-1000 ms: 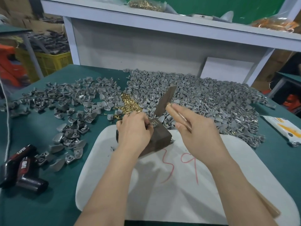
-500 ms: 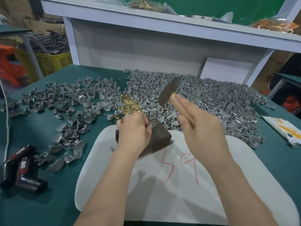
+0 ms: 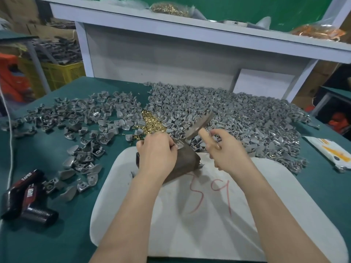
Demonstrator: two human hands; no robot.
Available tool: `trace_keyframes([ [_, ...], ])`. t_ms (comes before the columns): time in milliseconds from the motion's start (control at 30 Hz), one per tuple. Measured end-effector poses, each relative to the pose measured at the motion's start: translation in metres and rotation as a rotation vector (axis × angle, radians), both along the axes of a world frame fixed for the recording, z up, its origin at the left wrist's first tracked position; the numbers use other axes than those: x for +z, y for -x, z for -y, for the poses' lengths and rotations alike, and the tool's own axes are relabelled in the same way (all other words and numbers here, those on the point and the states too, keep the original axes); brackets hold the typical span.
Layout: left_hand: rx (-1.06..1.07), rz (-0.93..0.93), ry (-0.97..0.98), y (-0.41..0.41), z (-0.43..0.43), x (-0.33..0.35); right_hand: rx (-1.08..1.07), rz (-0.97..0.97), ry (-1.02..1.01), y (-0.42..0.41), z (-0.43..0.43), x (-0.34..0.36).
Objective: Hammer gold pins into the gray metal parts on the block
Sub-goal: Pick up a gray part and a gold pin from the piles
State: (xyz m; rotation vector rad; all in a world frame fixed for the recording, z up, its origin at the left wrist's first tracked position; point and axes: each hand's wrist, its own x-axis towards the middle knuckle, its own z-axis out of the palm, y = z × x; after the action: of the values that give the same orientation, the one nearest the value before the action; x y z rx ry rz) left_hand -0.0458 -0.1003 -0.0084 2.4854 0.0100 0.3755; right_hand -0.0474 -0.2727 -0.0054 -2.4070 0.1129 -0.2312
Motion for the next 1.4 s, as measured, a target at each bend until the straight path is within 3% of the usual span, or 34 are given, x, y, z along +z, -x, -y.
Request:
trace_keyframes([
  [133,0.028,0.011,0.037,-0.001,-0.002,0.001,-0.002,-0.165,-0.096,-0.012,0.006,-0.020],
  [200,0.029,0.017,0.054,-0.001,-0.002,0.001,-0.008,-0.140,0.120,-0.012,0.007,-0.019],
  [267,0.002,0.042,0.099,-0.001,-0.001,0.001,-0.058,0.035,0.269,-0.009,0.004,-0.012],
  [333,-0.068,0.084,0.168,-0.001,-0.001,0.003,-0.017,0.252,0.169,-0.005,-0.007,0.001],
  [467,-0.192,0.144,0.273,0.001,0.000,0.004,0.277,0.099,-0.133,-0.008,-0.040,0.021],
  [567,-0.025,0.236,0.552,0.000,-0.006,0.009,0.056,0.272,-0.187,-0.033,-0.046,0.040],
  [667,0.238,0.315,0.977,-0.003,-0.020,0.014,-0.130,0.091,0.038,-0.065,-0.045,0.054],
  [767,0.383,0.353,1.240,-0.007,-0.029,0.015,0.061,0.006,0.268,-0.076,-0.068,0.045],
  [867,0.460,0.411,1.290,-0.010,-0.035,0.012,0.290,0.032,0.260,-0.073,-0.105,0.031],
  [967,0.477,0.495,1.284,-0.012,-0.038,0.012,0.435,-0.055,0.389,-0.082,-0.141,0.017],
  [1133,0.524,0.527,1.356,-0.013,-0.045,0.010,0.444,-0.154,0.642,-0.099,-0.170,-0.002],
  [1267,0.545,0.490,1.519,-0.013,-0.052,0.011,0.330,0.020,0.574,-0.100,-0.168,-0.009],
  [1400,0.461,0.432,1.461,-0.011,-0.049,0.012,0.264,0.112,0.218,-0.096,-0.151,0.008],
])
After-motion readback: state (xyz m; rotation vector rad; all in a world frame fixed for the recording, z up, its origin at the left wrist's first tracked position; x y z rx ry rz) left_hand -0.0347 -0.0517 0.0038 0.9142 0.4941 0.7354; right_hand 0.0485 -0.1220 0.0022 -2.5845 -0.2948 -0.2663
